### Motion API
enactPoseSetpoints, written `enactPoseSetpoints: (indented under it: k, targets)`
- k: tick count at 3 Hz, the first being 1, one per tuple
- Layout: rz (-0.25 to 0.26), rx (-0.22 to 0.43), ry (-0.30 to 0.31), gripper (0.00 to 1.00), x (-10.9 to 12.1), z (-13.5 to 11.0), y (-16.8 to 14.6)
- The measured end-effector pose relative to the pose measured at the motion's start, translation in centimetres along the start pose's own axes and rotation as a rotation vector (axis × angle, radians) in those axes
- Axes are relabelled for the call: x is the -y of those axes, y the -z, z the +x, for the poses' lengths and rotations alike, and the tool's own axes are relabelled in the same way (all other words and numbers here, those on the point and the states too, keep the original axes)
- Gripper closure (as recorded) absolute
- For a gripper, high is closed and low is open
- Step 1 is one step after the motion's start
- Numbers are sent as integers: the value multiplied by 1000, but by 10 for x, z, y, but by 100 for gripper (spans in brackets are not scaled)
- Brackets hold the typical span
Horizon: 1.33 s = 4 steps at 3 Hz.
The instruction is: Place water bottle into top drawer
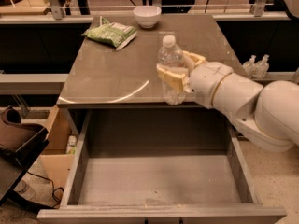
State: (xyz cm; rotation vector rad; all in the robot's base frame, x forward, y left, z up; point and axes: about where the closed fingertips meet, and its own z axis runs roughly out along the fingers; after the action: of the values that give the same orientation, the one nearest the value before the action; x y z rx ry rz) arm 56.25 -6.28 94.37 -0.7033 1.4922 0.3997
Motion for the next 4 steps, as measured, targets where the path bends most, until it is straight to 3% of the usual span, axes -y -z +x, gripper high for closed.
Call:
enactPoseSetpoints:
  k: [1,2,3,4]
  targets:
    - [-25,45,39,100,-42,-26,26]
    - [20,66,34,100,-36,-48,71]
    - [62,27,6,100,-5,-29,107]
    - [-16,-58,-41,100,8,15,96]
